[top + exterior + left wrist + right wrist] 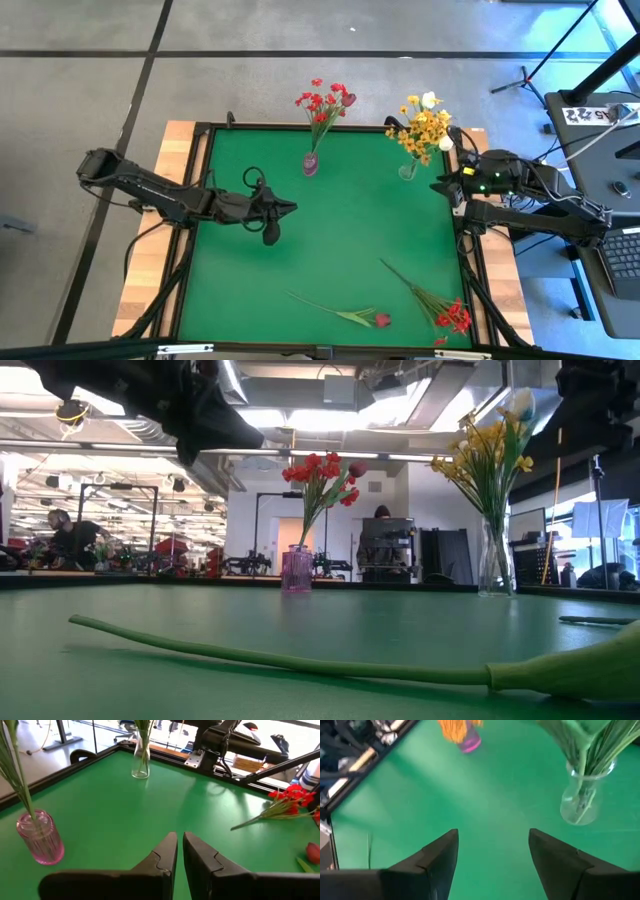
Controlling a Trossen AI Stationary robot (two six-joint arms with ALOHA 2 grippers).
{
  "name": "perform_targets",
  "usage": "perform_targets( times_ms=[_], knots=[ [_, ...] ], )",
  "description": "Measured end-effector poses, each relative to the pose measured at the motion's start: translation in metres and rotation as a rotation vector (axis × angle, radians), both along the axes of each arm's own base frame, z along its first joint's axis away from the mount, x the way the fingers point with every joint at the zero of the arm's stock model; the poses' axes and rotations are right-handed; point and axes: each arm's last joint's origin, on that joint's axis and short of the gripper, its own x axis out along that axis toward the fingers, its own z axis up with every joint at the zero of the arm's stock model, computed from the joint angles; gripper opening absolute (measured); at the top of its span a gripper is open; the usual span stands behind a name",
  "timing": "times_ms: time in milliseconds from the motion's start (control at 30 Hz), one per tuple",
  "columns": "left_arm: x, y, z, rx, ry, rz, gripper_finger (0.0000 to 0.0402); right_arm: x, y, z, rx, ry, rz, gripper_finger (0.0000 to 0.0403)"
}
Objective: Sort flowers into vase by color
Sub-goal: Put the red flowers into the pink transparent vase
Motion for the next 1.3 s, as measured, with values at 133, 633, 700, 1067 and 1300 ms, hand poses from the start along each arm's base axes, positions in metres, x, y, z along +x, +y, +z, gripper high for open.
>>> perform_targets(
  times_ms=[133, 633, 700, 1067, 1300],
  knots=[
    [0.0, -0.001, 0.0, -0.011, 0.0, -0.021, 0.0027, 0.0, -0.002, 0.001, -0.056, 0.01, -0.032, 0.0241],
    [0.002, 0.007, 0.001, 0.025, -0.006, -0.007, 0.0027, 0.036, 0.016, 0.057, -0.353, -0.558, 0.27, 0.0241],
    [0.002, 0.007, 0.001, 0.025, -0.006, -0.006, 0.0027, 0.047, 0.024, 0.067, -0.412, -0.643, 0.33, 0.0241],
    [0.002, 0.005, 0.001, 0.024, -0.005, -0.016, 0.0027, 0.114, 0.105, 0.009, -0.552, -0.203, 0.413, 0.0241],
    [0.001, 0.001, 0.001, -0.009, -0.013, -0.035, 0.0027, 0.115, 0.15, -0.039, -0.292, 0.023, 0.491, 0.0241]
  ],
)
